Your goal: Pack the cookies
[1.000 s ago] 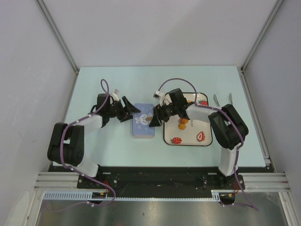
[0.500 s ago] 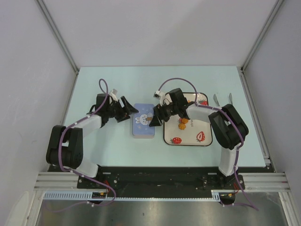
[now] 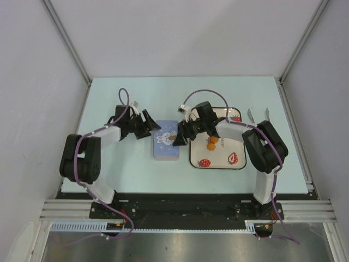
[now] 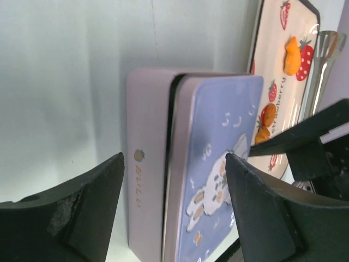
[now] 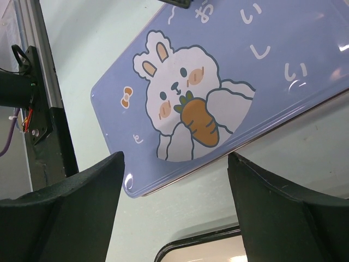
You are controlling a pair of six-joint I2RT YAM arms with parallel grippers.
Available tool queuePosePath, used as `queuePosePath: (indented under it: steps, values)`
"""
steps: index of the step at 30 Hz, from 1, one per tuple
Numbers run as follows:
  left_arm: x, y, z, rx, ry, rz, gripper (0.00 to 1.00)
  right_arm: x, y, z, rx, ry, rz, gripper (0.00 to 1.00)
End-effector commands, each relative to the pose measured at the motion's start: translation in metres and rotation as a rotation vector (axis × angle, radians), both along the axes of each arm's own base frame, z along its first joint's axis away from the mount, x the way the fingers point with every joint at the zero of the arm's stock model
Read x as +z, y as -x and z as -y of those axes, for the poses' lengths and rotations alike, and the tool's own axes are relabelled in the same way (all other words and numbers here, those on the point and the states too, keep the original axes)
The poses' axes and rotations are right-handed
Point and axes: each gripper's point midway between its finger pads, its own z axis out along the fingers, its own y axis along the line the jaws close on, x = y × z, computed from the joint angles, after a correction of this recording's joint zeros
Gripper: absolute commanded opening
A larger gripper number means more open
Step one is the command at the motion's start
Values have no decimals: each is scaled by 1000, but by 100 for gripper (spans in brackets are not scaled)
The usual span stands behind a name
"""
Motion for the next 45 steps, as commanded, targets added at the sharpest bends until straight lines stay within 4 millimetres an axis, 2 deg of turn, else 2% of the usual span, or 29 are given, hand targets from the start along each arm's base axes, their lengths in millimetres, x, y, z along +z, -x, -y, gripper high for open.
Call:
queuePosePath:
  steps: [1,8,17,21,29,34,45]
  values:
    - [-1,-7,9,-55,1,-18,78,21,-12,-9,9,-31,83,80]
    - [-7,-16,16,-85,19,-42,74,19,-12,-9,9,-24,79,80]
    - [-19,-15,19,-101,32,-80,64,17,-13,-8,6,-16,80,80]
    - [-20,-11,19,-98,37,-83,65,14,-13,-9,6,-11,77,80]
    - [-9,-8,21,-104,57,-67,71,11,-16,-10,2,9,86,80]
    - [0,-7,21,-108,63,-43,71,8,-17,-11,0,17,88,80]
    - [2,-9,23,-114,71,-41,71,1,-15,-10,-8,48,62,80]
